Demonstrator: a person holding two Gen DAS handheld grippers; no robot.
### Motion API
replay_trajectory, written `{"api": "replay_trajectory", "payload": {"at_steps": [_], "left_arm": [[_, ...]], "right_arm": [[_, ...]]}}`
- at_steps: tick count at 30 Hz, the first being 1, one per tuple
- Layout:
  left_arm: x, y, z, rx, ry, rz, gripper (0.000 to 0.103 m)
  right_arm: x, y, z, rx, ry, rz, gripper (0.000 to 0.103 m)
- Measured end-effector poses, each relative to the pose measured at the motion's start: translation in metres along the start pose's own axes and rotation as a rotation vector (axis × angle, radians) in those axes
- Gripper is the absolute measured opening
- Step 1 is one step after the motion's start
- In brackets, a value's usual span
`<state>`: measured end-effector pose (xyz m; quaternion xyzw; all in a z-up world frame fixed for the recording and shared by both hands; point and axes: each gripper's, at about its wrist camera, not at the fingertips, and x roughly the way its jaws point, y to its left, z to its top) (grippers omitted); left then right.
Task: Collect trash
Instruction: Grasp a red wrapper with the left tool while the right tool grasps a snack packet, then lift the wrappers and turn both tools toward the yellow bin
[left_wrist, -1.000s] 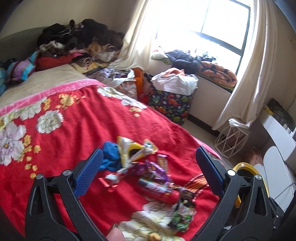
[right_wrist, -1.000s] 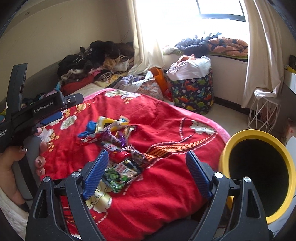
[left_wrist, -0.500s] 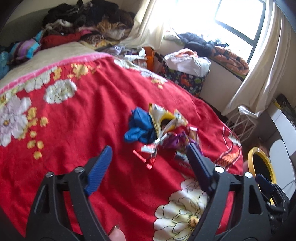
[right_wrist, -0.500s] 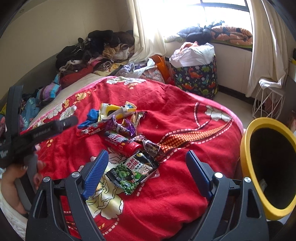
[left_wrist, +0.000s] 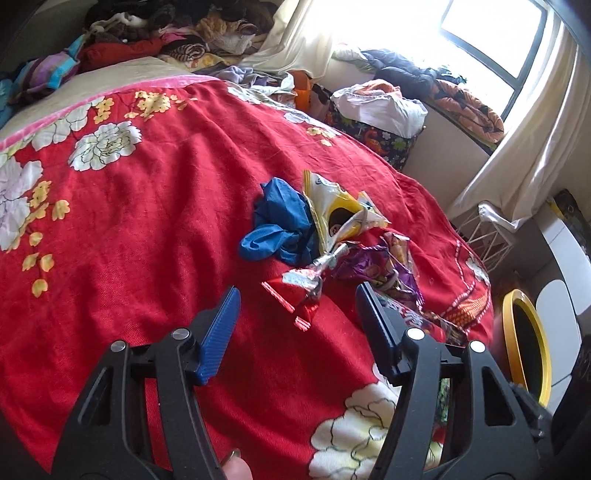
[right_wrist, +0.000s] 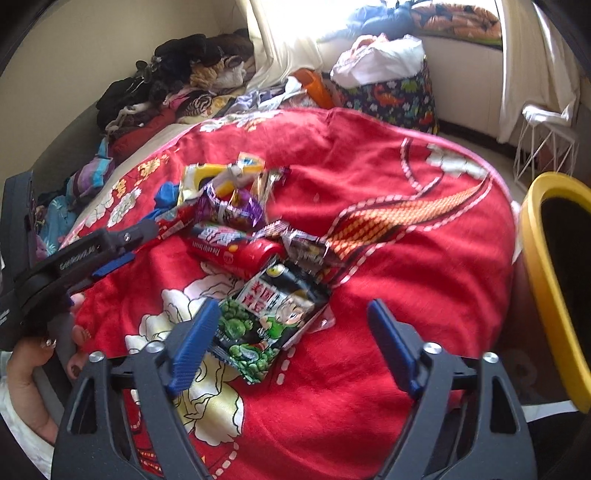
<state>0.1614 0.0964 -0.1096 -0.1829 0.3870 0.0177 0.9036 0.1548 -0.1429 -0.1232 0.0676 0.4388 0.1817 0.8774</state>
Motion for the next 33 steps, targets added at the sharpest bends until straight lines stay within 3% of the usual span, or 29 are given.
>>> {"api": "replay_trajectory", "payload": {"at_steps": [1, 5, 6, 10, 22, 33], "left_arm": [[0.002, 0.001, 0.001, -0.006, 0.002, 0.001, 0.056], [0.009, 0.001, 0.000, -0.016, 0.021, 0.010, 0.023], [0.010, 0.001, -0.001, -0.022, 0.029, 0.007, 0.016], [0.007, -0.002, -0.002, -0.011, 0.029, -0.009, 0.006], [-0.032, -0.011, 0.005, -0.014, -0.034, -0.075, 0.003], [-0.057, -0.035, 0.012, 0.041, -0.085, -0.120, 0.003]], "right_arm": [[0.003, 0.000, -0.001, -0.001, 0.015, 0.011, 0.059], [0.005, -0.001, -0.007, -0.004, 0.041, 0.058, 0.018], [0.004, -0.001, -0.007, -0.004, 0.042, 0.071, 0.016], [-0.006, 0.002, -0.010, -0.029, 0.029, 0.106, 0.008], [-0.043, 0.002, -0.013, -0.074, -0.055, 0.150, 0.006], [-0.069, -0.023, -0.003, -0.017, -0.142, 0.119, 0.006]]}}
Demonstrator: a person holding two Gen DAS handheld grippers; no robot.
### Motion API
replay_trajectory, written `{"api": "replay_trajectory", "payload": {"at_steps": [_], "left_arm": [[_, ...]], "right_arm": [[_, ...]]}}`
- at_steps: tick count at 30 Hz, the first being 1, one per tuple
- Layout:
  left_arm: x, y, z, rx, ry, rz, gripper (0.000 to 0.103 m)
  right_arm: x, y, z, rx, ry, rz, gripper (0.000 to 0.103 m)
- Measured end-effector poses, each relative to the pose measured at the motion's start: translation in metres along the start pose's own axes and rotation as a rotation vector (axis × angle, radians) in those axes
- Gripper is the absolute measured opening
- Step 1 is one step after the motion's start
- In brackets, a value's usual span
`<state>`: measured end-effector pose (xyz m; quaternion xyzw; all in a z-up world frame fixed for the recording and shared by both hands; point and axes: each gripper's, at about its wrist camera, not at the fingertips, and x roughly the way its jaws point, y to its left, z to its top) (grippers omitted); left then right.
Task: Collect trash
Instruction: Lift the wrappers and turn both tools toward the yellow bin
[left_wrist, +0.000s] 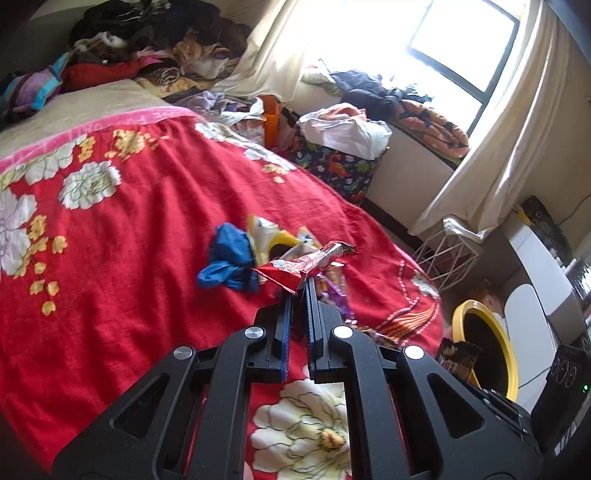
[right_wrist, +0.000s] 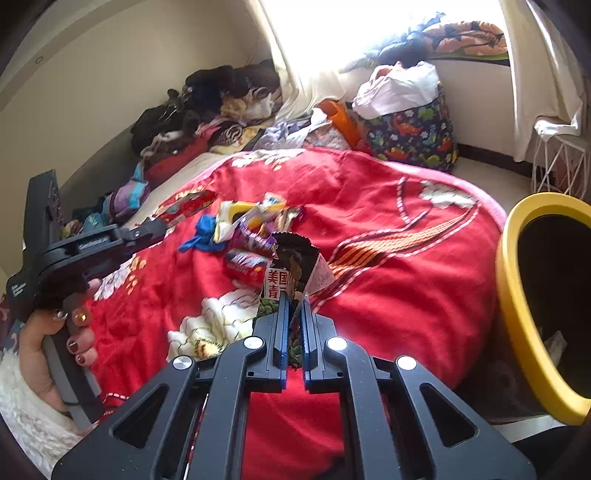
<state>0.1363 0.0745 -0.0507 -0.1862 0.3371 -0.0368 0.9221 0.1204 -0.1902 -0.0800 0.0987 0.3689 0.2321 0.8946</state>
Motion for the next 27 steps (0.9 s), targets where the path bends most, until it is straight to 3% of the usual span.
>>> {"api": "replay_trajectory", "payload": {"at_steps": [27], "left_arm": [[-0.002, -0.069, -0.011, 0.147, 0.029, -0.122, 0.003]], "right_arm": [[-0.038, -0.030, 0.017, 0.024, -0.119, -0.099, 0.006]]}}
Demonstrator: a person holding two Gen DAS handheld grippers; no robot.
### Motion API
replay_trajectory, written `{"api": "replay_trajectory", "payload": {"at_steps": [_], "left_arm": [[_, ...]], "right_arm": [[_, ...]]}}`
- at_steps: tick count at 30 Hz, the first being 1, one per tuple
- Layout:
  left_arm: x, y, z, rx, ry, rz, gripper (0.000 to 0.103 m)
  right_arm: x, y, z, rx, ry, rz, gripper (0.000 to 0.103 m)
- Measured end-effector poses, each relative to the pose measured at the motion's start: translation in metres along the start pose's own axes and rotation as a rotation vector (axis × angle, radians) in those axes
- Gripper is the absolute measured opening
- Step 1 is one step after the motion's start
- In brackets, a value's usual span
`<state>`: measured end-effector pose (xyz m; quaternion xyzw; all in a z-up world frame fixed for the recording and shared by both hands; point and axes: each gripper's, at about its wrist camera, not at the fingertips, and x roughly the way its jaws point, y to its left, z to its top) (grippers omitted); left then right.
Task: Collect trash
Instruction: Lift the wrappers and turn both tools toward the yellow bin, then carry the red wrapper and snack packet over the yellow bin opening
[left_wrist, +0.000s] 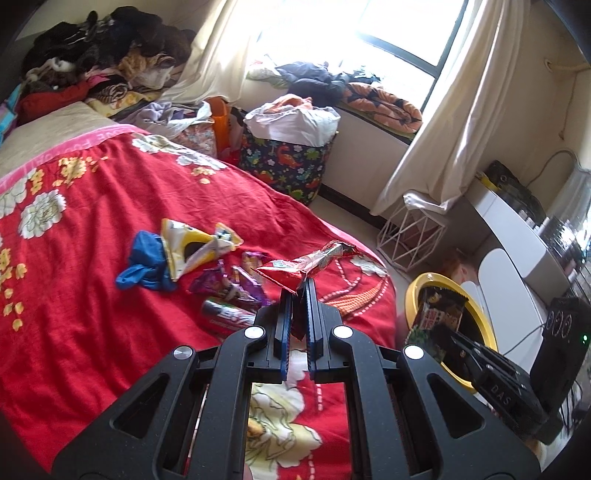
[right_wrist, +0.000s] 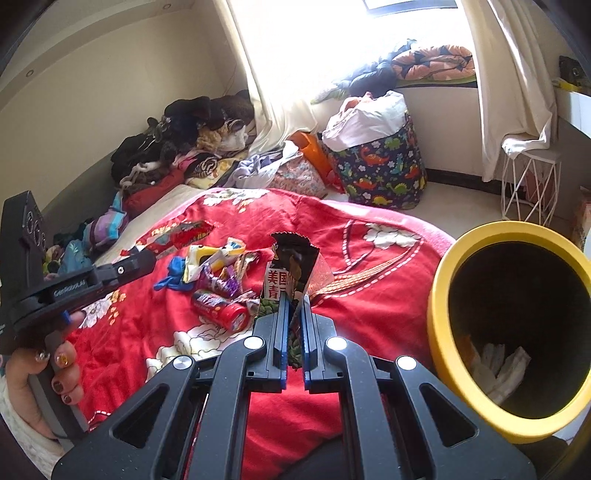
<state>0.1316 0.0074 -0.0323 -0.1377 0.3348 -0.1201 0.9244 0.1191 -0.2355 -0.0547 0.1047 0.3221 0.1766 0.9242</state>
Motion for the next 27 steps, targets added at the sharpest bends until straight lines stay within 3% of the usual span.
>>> {"api": "replay_trajectory", "payload": {"at_steps": [27], "left_arm": [[0.013, -0.075, -0.014, 0.151, 0.043, -0.098, 0.003]], "right_arm": [[-0.032, -0.065, 0.010, 0.089, -0.101, -0.140, 0.006]]}}
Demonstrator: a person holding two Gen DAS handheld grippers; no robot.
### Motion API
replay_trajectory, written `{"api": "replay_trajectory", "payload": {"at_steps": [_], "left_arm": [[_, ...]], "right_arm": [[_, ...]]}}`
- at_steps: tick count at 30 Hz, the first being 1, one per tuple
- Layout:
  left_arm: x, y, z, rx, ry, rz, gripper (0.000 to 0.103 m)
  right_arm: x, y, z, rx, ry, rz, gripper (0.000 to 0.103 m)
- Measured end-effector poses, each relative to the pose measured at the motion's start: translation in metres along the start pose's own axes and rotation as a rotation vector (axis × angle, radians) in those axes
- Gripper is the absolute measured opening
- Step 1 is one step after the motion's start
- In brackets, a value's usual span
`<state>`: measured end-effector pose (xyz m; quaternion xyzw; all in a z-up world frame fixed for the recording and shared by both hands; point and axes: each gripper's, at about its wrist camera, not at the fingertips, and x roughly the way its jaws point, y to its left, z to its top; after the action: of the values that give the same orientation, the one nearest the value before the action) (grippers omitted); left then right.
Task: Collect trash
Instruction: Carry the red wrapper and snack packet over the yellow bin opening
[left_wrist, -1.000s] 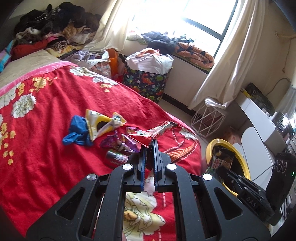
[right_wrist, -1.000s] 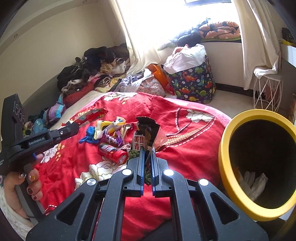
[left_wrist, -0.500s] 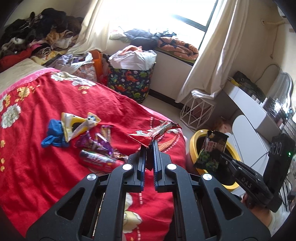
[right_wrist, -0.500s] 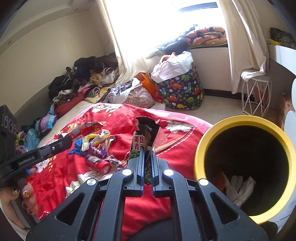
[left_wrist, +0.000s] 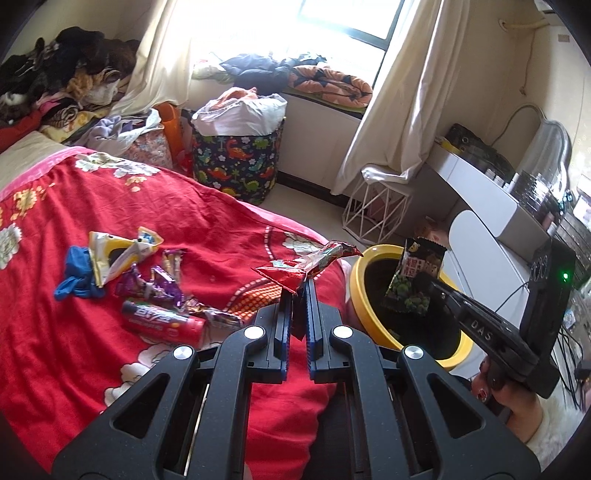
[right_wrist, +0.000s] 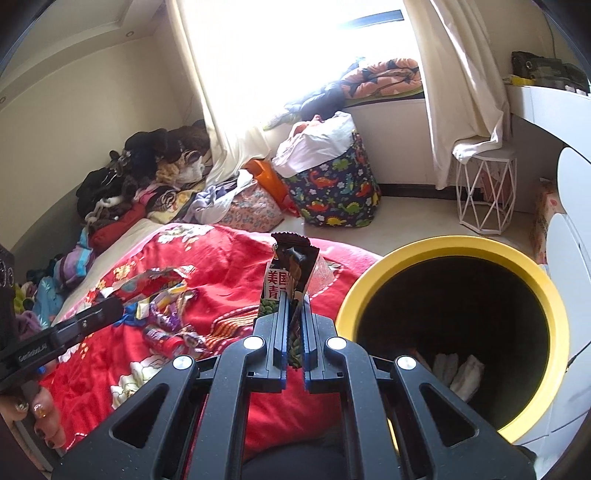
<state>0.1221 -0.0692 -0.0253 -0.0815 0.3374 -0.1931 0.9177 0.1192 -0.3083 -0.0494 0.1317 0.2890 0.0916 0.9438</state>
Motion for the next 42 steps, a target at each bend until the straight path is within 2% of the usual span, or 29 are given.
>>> {"api": "replay_trajectory", "payload": {"at_steps": [26, 42], "left_arm": [[0.023, -0.053, -0.009, 0.097, 0.051, -0.065, 0.003], [0.041, -0.076, -0.010, 0.141, 0.065, -0.076, 0.003]], "right_arm": [[-0.014, -0.056, 0.004, 0.111, -0.043, -0.105, 0.006], [-0.021, -0.081, 0.002, 0.165, -0.060, -0.159, 0.006]]}}
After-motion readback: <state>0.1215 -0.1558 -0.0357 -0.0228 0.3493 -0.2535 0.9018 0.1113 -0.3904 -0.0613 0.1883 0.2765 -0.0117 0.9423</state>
